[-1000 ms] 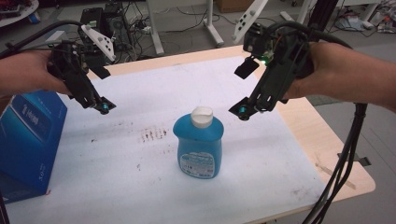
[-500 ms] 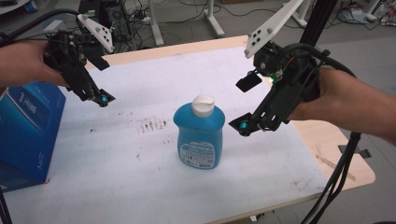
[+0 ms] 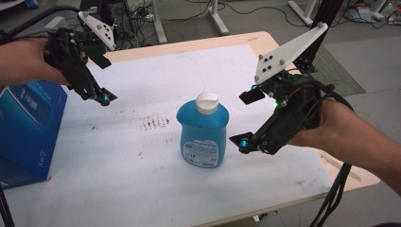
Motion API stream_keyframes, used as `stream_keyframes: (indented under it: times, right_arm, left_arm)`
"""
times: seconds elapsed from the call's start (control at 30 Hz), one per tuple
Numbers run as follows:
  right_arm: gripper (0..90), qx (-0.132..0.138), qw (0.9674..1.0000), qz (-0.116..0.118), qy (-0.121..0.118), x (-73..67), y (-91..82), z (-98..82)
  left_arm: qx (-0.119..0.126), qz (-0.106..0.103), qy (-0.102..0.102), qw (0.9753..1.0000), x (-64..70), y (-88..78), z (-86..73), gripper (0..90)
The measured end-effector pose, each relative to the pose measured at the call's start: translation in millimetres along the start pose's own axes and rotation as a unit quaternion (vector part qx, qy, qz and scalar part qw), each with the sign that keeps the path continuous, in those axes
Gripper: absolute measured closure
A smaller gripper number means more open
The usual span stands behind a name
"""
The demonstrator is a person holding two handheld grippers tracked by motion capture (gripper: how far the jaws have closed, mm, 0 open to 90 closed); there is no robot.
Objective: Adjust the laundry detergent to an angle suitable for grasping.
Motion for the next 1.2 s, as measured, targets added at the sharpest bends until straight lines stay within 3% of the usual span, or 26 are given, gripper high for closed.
stream_keyframes:
  times: [0.47, 1.2]
  right_arm:
    - [1.2, 0.027, 0.9990, 0.027, 0.021, -19.5, 17.9, -15.0]
    - [1.3, 0.065, 0.9969, 0.032, 0.033, -24.8, 49.8, -15.6]
  left_arm:
    - [0.003, -0.001, -0.005, 1.0000, 2.0, 2.5, -4.9, 2.9]
    - [0.001, -0.001, -0.005, 1.0000, 1.8, 4.7, -4.7, 2.9]
Point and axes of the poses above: each handheld gripper's, and its own axes: y roughly forward along the jaws, z roughly out of its top, x roughly to its right, the point moved 10 cm from there along y, roughly forward along the jaws, and after that the axes turned 12 degrees about -z, right-handed, at the moved point
